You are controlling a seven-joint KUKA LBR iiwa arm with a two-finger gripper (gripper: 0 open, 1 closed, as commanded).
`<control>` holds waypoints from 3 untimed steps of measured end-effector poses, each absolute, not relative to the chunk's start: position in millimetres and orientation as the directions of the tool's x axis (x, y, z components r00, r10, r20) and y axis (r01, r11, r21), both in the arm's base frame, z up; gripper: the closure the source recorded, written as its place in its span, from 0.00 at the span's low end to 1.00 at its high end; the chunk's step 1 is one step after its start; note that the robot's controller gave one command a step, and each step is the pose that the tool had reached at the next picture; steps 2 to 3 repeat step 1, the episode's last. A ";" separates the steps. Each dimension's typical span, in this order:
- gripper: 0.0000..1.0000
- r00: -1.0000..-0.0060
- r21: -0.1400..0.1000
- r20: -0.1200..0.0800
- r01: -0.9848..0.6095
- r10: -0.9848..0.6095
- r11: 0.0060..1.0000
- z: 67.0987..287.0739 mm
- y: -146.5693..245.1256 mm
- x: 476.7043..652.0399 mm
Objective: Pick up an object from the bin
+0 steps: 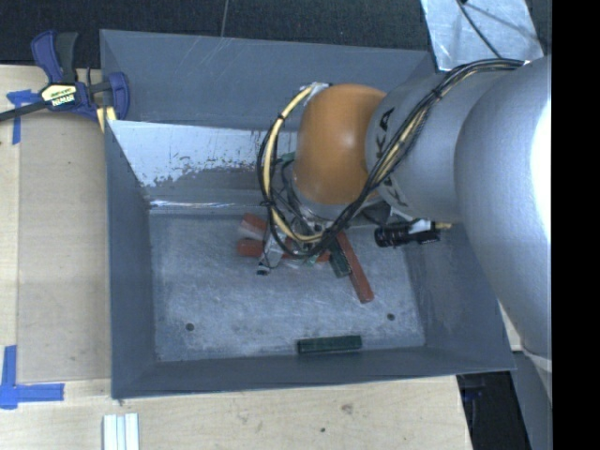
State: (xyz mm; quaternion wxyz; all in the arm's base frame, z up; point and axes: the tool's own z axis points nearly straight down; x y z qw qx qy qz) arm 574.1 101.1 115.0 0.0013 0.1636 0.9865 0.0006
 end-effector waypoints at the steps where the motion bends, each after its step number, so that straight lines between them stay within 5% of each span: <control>1: 1.00 -0.947 0.004 -0.007 0.322 0.322 0.947 123.3 101.2 575.0; 3: 1.00 -0.947 0.004 -0.007 0.322 0.322 0.947 123.3 101.2 575.0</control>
Offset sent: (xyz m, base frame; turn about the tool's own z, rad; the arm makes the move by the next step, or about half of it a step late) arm 0.0001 0.0000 0.0302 0.0000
